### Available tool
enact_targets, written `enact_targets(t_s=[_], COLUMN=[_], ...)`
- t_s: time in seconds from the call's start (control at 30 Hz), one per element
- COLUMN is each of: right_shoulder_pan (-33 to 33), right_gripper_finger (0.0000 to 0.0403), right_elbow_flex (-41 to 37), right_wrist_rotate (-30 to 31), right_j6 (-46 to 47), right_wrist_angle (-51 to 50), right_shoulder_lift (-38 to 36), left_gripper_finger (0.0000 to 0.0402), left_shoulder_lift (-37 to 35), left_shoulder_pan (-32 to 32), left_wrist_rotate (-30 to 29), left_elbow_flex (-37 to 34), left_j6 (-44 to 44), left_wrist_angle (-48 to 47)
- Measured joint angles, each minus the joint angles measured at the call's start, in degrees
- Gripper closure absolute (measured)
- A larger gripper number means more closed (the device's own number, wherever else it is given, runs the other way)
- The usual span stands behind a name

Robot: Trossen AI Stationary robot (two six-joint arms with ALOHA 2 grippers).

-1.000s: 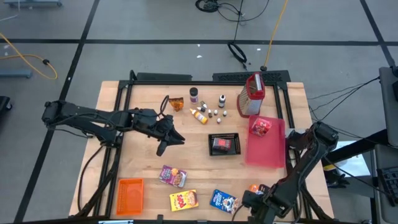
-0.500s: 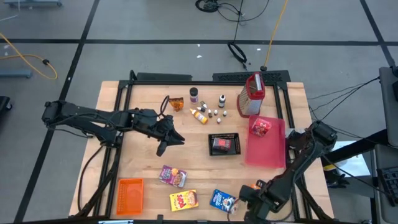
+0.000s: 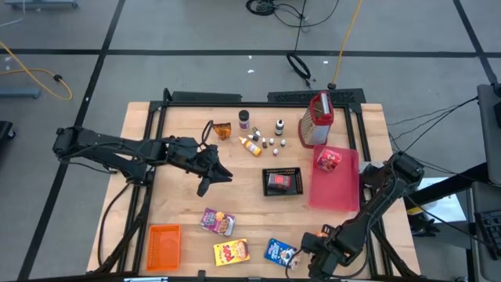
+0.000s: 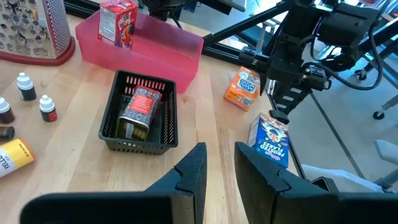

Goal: Pick & Place Kitchen Items
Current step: Put the orange cereal box into the red bin

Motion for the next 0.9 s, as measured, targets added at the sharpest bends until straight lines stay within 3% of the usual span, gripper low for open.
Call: enact_targets(t_s=[0.47, 0.9], right_shoulder_pan=[-2.48, -2.56], right_gripper_finger=[0.0310, 0.0356], right_elbow_flex=[-3.90, -3.92], right_wrist_rotate=[-8.20, -5.08], right_j6=[1.40, 2.78], right_wrist_angle=[1.10, -1.71], right_shoulder_lift=[-0.62, -0.36], left_gripper_finger=[0.0321, 0.0321], left_shoulder_lift=[0.00, 0.00], left_shoulder_pan=[0.02, -1.49], left_wrist_rotate=[-0.02, -0.04], left_elbow_flex=[0.00, 0.00], left_j6=[-0.04, 0.02], left_wrist_angle=[-0.02, -0.02])
